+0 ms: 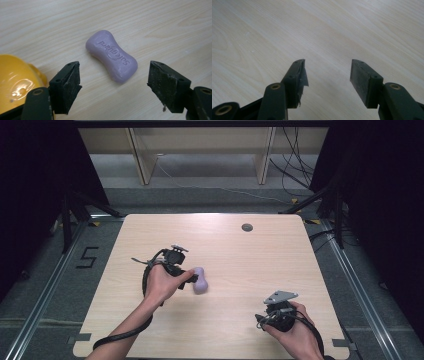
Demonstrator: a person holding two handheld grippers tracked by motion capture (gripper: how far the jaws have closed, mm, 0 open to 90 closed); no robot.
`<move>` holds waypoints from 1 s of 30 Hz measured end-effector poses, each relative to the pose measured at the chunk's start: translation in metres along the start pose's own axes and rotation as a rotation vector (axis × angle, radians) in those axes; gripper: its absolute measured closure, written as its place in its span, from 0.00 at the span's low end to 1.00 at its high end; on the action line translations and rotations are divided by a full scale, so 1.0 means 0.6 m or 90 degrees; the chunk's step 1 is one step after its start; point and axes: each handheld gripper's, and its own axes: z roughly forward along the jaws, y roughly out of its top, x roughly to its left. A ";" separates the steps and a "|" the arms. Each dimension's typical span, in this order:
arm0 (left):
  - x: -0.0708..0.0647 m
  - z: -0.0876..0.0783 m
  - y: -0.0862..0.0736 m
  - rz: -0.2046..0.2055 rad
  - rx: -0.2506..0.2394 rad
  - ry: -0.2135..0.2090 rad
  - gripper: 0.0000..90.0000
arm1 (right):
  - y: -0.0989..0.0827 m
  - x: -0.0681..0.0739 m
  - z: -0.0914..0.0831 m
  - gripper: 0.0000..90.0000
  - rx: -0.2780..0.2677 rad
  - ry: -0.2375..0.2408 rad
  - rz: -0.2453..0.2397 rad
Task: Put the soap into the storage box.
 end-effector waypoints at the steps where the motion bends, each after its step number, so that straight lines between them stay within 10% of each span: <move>1: -0.003 0.007 0.003 -0.014 0.000 0.001 0.28 | 0.000 0.000 0.000 0.51 0.000 0.000 0.000; 30: -0.017 0.123 0.051 -0.085 0.135 0.049 0.29 | 0.000 0.000 0.001 0.51 0.001 0.000 -0.001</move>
